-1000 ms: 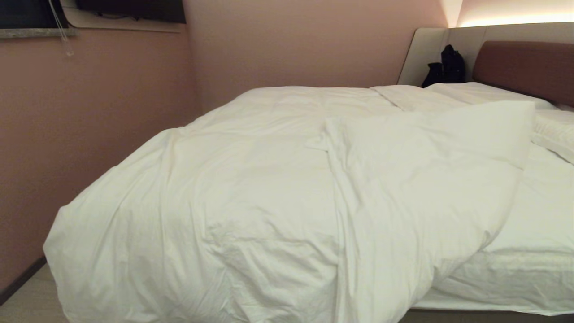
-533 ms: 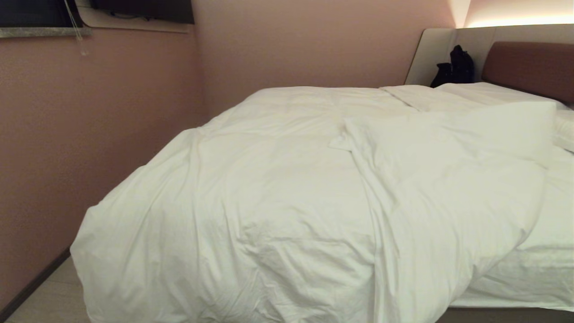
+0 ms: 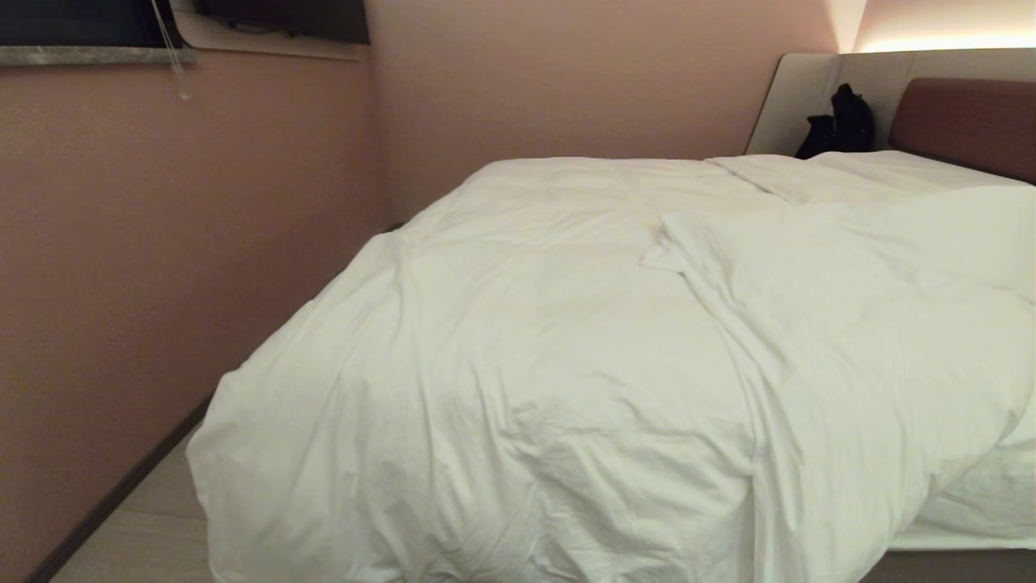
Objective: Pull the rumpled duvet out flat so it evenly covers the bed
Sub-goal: Flatten the corners of the folded blanket
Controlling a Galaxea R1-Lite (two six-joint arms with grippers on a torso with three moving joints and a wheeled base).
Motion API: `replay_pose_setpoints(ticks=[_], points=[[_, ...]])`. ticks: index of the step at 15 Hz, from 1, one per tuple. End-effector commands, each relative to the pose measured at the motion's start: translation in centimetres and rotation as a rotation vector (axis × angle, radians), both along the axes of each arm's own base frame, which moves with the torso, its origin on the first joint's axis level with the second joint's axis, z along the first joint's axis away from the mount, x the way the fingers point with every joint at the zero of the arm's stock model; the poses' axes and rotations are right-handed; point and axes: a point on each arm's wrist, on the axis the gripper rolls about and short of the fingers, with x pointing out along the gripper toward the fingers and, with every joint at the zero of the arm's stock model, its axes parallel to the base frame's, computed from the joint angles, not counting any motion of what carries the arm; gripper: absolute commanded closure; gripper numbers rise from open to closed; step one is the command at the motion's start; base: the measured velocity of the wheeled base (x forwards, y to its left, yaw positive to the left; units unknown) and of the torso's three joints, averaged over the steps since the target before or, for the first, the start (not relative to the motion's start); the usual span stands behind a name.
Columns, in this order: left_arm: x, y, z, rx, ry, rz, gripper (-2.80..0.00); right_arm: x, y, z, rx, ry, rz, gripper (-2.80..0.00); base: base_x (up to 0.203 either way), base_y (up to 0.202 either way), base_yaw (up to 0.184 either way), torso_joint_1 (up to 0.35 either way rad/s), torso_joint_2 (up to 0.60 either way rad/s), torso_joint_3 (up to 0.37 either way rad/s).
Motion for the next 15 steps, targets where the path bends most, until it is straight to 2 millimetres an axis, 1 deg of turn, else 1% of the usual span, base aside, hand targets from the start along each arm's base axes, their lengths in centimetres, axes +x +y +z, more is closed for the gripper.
replay_pose_setpoints(ticks=[1,15], points=[[0.00,0.00,0.00,-0.001,0.001,0.000,0.00,0.01,0.00,0.01,0.000,0.001,0.000,0.00,0.000,0.199,-0.002,0.005,0.01,0.002],[0.00,0.00,0.00,0.002,0.001,0.000,0.00,0.01,0.00,0.01,0.000,0.001,0.000,0.00,0.000,0.197,-0.001,0.002,0.00,0.003]])
